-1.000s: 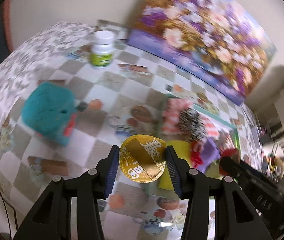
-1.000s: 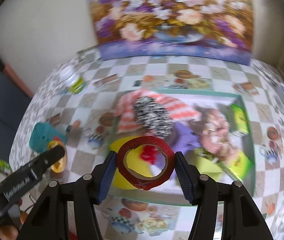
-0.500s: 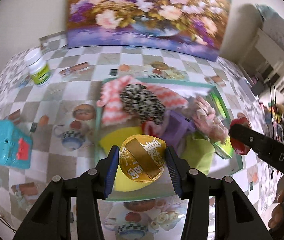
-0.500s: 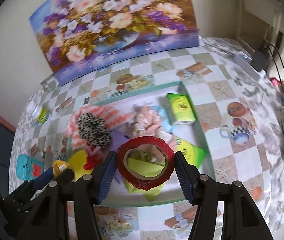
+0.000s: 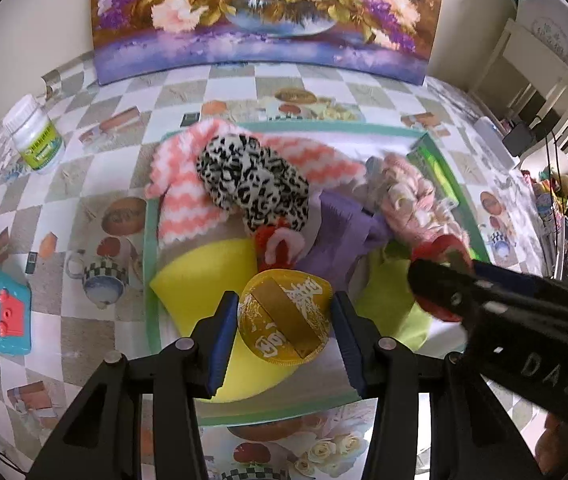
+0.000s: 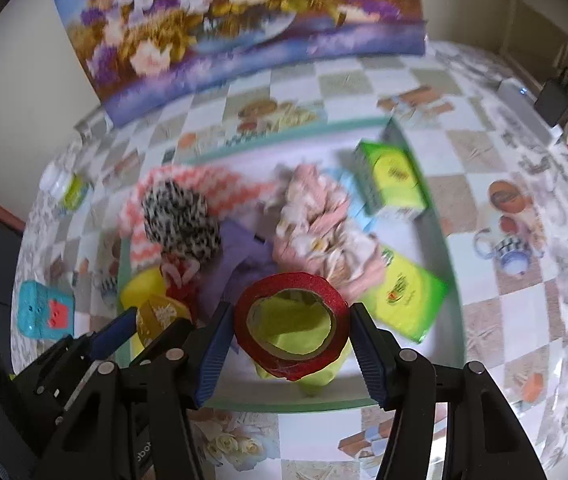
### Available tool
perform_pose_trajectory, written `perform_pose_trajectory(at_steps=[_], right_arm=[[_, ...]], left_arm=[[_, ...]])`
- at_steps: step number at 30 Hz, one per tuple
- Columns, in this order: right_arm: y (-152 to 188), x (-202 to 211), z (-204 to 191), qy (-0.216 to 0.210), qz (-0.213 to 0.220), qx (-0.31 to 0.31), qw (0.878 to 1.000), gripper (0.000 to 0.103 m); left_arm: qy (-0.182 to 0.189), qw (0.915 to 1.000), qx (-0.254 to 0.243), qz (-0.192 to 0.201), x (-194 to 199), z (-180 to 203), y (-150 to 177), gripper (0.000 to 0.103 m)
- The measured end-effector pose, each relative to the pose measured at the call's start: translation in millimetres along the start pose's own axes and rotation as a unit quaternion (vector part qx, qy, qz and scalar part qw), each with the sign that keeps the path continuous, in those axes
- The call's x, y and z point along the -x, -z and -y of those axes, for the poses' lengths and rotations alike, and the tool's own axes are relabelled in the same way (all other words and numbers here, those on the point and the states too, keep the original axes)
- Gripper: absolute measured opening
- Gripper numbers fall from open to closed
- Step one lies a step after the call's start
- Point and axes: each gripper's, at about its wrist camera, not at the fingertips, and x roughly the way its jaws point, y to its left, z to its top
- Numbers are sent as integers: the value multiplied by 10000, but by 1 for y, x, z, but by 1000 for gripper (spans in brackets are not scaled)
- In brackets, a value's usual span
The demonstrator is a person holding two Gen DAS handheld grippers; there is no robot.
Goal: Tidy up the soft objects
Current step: 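Lower the gold tin and red tape into the tray and open both grippers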
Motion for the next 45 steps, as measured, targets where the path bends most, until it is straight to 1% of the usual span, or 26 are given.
perform_pose_trajectory(at_steps=[6,8,13,17,18,19,21,22,28,36,39,42,43,44,45], right_arm=[[4,-16,-2,53,-244,-14,9997,61],[5,-20,-1,40,-311,-32,9995,61],[6,-26,0,15,-381,-85,9992,61],[6,-24,-1,44,-382,-60,9992,61],[6,-23,-2,68,-376,-54,9993,62],[5,-22,-2,92,-367,-53,9993,62],[4,-19,-3,109,-342,-55,9993,63],[3,-17,-3,99,-326,-54,9994,63],[0,-6,-7,123,-160,6,9998,65],[-2,12,-7,119,127,-63,9998,65],[-3,13,-7,116,149,-63,9998,65],[-3,11,-6,115,127,-88,9998,65],[-3,11,-6,143,116,-82,9998,65],[-3,10,-6,184,101,-79,9997,67],[-3,9,-6,218,86,-79,9997,73]], left_arm=[[-5,10000,-61,-47,-7,-1,2,49],[6,9999,-12,-143,-12,-4,3,49],[-61,9998,-117,-128,-13,-2,5,49],[-16,9999,-96,-138,-12,-4,5,50],[6,9999,-82,-144,-11,-4,5,53],[30,9999,-53,-141,-10,-5,4,58],[-5,9999,-16,-107,-8,-7,4,64],[-11,10000,0,-86,-7,-8,4,65],[17,9999,100,15,1,-14,2,69],[47,9996,174,206,15,-20,-1,70],[-11,9994,246,248,17,-24,-2,70],[-148,9987,383,285,19,-33,-3,71],[-186,9983,455,302,20,-36,-3,77],[-212,9980,515,313,20,-39,-3,81],[-234,9974,595,338,21,-43,-3,84]])
